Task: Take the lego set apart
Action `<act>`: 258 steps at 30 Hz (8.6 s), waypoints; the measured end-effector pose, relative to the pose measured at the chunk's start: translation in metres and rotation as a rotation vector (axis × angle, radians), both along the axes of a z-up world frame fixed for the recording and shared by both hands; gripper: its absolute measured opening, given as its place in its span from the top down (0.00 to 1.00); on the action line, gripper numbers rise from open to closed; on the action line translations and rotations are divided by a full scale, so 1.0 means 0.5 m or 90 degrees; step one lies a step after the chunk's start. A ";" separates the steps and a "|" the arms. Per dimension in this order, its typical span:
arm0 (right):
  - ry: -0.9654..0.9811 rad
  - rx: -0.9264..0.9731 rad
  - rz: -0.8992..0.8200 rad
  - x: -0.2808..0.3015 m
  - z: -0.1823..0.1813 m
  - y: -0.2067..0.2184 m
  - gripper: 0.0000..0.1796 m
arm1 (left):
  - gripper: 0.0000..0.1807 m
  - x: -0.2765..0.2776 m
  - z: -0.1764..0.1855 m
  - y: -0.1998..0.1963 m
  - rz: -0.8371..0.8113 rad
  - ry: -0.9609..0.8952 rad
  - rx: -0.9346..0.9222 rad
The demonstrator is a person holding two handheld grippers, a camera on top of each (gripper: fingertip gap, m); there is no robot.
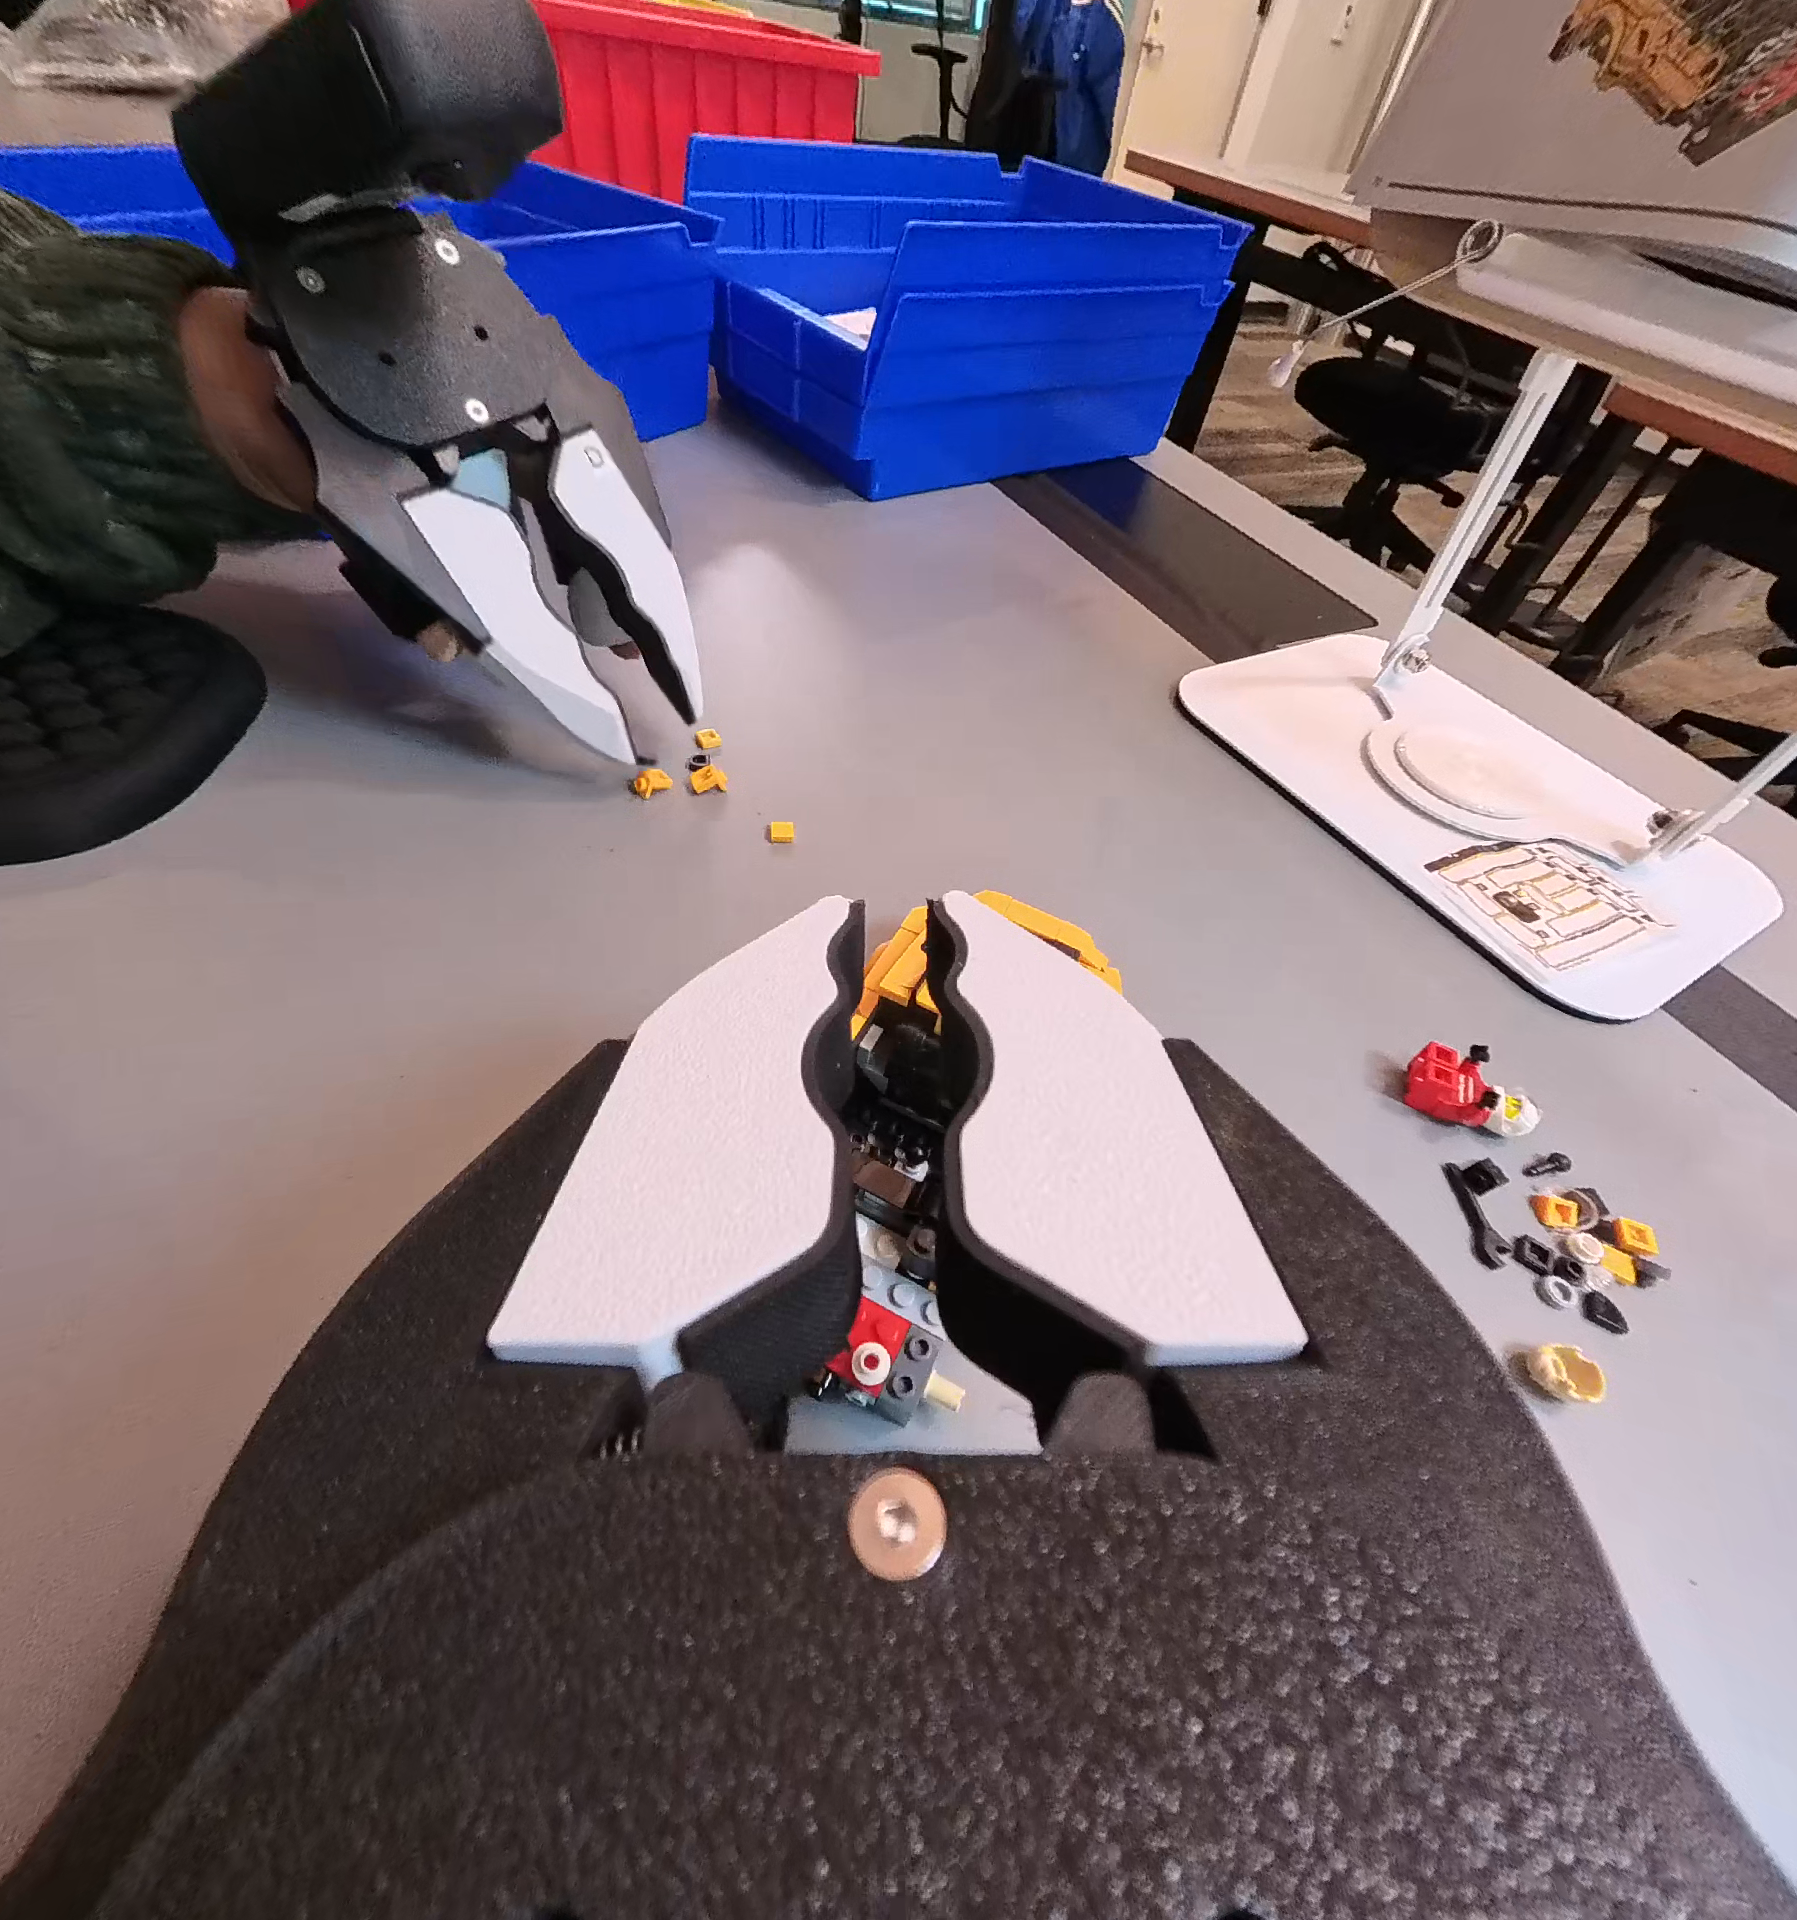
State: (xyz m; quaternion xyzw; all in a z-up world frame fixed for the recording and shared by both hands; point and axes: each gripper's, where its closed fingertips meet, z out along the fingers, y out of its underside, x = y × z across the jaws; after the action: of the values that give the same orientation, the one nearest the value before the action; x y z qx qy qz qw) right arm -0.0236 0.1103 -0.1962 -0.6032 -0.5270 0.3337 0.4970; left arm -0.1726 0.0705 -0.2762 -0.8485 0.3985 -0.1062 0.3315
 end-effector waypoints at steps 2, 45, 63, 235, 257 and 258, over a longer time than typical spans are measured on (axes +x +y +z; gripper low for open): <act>-0.001 0.000 0.000 0.000 0.000 0.000 0.94 | 0.87 -0.005 -0.007 0.006 0.005 0.024 0.011; -0.183 -0.224 0.003 0.074 -0.113 0.032 0.82 | 0.89 0.203 0.054 0.032 -0.083 -0.058 0.206; -0.197 -0.222 -0.031 0.070 -0.136 0.047 0.87 | 0.90 0.170 0.061 0.050 -0.043 -0.072 0.231; 0.032 0.174 -0.479 -0.051 0.233 0.615 1.00 | 1.00 -0.036 0.361 0.359 0.304 -0.231 0.477; 0.094 0.199 -0.358 -0.047 0.277 0.440 0.97 | 1.00 -0.036 0.351 0.365 0.305 -0.220 0.487; 0.099 0.203 -0.349 -0.045 0.282 0.422 0.96 | 1.00 -0.035 0.351 0.364 0.305 -0.222 0.486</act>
State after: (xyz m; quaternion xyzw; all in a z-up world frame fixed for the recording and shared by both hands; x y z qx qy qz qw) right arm -0.0459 0.3213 -0.0550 -0.6098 -0.3510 0.1460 0.6954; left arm -0.1901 0.2526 -0.1005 -0.7039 0.1407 -0.0138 0.6961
